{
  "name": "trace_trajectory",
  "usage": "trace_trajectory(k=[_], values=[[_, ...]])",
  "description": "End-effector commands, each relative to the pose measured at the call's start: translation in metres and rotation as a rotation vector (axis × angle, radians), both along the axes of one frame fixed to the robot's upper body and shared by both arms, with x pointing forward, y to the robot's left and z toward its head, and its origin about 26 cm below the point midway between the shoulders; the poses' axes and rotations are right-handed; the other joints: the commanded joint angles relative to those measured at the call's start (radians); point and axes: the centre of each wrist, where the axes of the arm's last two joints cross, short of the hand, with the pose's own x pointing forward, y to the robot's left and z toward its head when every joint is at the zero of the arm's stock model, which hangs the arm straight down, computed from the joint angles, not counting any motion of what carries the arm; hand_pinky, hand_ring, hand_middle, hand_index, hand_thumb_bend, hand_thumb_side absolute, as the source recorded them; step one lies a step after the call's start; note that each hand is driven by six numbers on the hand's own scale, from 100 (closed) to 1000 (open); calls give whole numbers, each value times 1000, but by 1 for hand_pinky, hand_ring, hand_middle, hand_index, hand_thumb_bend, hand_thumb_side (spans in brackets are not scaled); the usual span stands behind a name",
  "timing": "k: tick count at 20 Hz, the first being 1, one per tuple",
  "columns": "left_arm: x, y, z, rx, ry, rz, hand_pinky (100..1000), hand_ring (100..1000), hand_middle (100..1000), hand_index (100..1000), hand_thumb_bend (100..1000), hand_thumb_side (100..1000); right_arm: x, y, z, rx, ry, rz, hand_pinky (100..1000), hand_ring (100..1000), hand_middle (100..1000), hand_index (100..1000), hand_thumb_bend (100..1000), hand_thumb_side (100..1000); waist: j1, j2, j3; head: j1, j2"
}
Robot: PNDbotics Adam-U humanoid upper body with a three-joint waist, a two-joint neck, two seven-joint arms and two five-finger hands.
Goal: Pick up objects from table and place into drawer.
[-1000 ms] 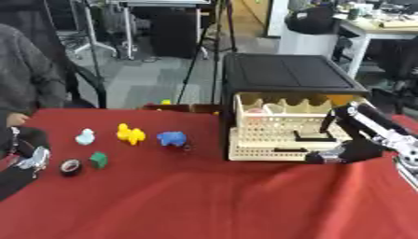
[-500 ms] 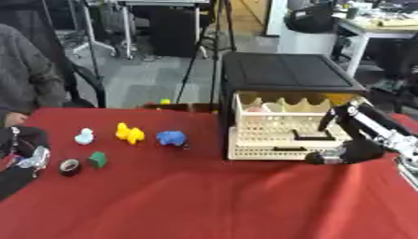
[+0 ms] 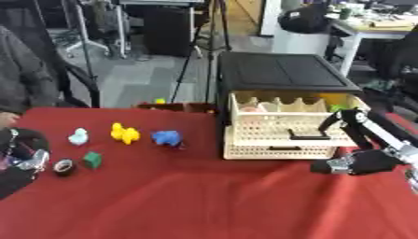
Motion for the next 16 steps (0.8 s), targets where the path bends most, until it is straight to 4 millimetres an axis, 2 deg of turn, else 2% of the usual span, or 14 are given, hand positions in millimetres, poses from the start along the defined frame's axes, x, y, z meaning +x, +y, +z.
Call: trace_trajectory(k=[1,9,10,16], values=[[8,11,13,95,2,-2,591,483,526,710,206,442,-5,1,14,8,-51,9,100,100,100,662,1000,666,1,-10,-6,5,7],[39,36,15,299,87,-2,604,504,547,736,311,423,-9,6,16,21,-61,30,100,100,100,663,1000,673,0,-10,-37,14,5],[43,38,15,316,93,3,605,512,554,742,346,420,-9,6,16,22,-61,32,100,100,100,663,1000,674,0,-9,-40,15,5],[67,43,13,433,141,46,615,536,577,760,428,359,-10,9,18,21,-63,46,100,100,100,663,1000,677,0,-10,-58,22,7]])
